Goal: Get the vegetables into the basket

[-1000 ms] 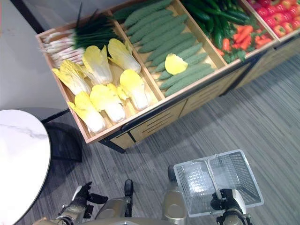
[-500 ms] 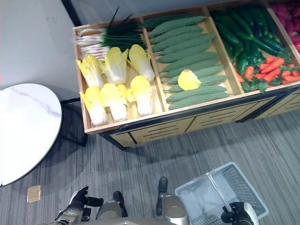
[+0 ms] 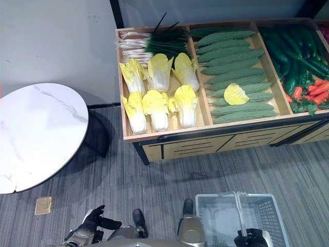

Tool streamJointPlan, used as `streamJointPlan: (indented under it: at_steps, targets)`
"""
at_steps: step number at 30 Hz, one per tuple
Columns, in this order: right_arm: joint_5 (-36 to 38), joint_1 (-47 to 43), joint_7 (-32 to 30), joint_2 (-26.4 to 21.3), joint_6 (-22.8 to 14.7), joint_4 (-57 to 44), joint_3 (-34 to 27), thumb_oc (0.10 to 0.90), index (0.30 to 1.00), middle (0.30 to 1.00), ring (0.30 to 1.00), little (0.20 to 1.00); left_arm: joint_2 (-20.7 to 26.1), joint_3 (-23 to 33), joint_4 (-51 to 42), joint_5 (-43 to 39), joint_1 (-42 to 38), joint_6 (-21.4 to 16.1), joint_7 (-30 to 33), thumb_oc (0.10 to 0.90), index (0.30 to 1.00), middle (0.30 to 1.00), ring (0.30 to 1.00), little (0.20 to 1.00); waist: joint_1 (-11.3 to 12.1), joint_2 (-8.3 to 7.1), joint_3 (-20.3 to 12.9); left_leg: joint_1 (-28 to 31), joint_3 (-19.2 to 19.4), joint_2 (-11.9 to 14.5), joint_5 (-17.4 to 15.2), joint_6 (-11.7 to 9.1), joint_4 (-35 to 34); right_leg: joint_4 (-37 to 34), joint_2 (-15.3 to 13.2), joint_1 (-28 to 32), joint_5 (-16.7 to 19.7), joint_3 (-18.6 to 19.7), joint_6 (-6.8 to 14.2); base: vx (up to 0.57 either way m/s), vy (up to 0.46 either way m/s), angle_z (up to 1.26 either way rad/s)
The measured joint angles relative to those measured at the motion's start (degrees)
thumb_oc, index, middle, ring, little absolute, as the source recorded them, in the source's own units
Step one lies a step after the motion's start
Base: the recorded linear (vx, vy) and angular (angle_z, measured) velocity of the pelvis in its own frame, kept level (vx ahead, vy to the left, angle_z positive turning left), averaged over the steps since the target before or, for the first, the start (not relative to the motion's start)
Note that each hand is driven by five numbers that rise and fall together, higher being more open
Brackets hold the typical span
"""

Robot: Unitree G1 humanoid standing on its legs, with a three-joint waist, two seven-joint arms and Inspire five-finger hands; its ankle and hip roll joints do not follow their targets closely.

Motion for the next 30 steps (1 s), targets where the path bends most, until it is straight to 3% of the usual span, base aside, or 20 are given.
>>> streamJointPlan:
  at_steps: [3, 13, 18, 20, 23, 26, 30]
  targets:
    - [0.2, -0.1, 1.9, 0.0, -0.5, -0.9, 1.5, 0.4, 0.3, 0.3, 0.3, 0.3, 1.6, 0.0, 0.3, 0.0, 0.6, 0.2, -0.4, 0.9, 1.0, 1.0, 1.0, 1.0, 1.0, -1.12, -0.7, 0.8, -0.1, 1.0, 0.3, -0.5, -0.1, -3.7, 1.5, 2.5, 1.9, -0.4, -1.3, 0.0, 0.0, 0.0]
    - [0.1, 0.0, 2.4, 0.2, -1.1, 0.3, 1.9, 0.4, 0.3, 0.3, 0.3, 0.3, 3.8, 2.0, -1.0, -0.2, 1.9, 0.0, 0.7, 0.9, 1.0, 1.0, 1.0, 1.0, 1.4, -1.55, -4.0, 2.5, -0.4, 1.6, 0.0, -1.2, -0.3, -4.9, 2.2, 4.7, 2.0, -0.6, -1.4, 0.0, 0.0, 0.0]
    - [0.1, 1.2, 0.7, 1.0, -3.0, 0.2, 1.9, 0.4, 0.3, 0.3, 0.3, 0.3, 6.4, 7.1, -10.3, -1.8, 2.5, -1.8, 9.1, 0.9, 1.0, 1.0, 1.0, 1.0, 1.7, -1.78, -4.5, 2.5, -0.6, 1.6, -0.2, -1.2, -0.3, -4.7, 2.1, 4.7, 1.9, -0.6, -1.2, 0.0, 0.0, 0.0]
    - [0.1, 2.2, -0.3, 1.4, -3.2, 0.3, 1.9, 0.4, 0.3, 0.3, 0.3, 0.3, 6.7, 9.3, -14.1, -2.6, 2.3, -4.7, 14.2, 0.9, 1.0, 1.0, 1.0, 1.0, 2.3, -1.83, -4.8, 2.6, -0.6, 1.5, 0.0, -1.4, -0.4, -4.7, 2.1, 4.8, 1.9, -0.6, -1.2, 0.0, 0.0, 0.0]
    - [-0.5, 2.9, -1.3, 1.9, -3.2, 0.3, 1.9, 0.4, 0.3, 0.3, 0.3, 0.3, 7.1, 11.1, -19.2, -2.7, 2.4, -5.4, 19.3, 0.9, 1.0, 1.0, 1.0, 1.0, 2.3, -2.09, -5.0, 2.8, -0.6, 1.5, 0.0, -1.5, -0.5, -4.8, 2.2, 4.9, 2.1, -0.6, -1.5, 0.02, -0.005, -0.01]
    - [-1.9, 4.6, -1.8, 2.1, -3.3, -0.3, 1.8, 0.4, 0.3, 0.3, 0.3, 0.3, 7.5, 12.9, -32.0, -1.5, 4.9, -6.1, 25.6, 0.9, 1.0, 1.0, 1.0, 1.0, 2.6, -2.73, -5.1, 3.3, -0.5, 1.5, 0.1, -1.6, -0.9, -5.2, 2.3, 5.4, 2.2, -0.6, -1.5, 0.04, -0.009, -0.01]
    - [-3.2, 5.6, -2.6, 2.1, -3.2, -0.7, 1.7, 0.4, 0.3, 0.3, 0.3, 0.3, 8.9, 13.0, -41.6, 2.0, 4.8, -5.6, 29.0, 0.9, 1.0, 1.0, 1.0, 1.0, 2.4, -3.15, -5.1, 4.1, -0.3, 1.4, 0.1, -1.7, -1.3, -6.0, 2.3, 6.2, 2.4, -0.5, -1.3, 0.01, -0.001, -0.01]
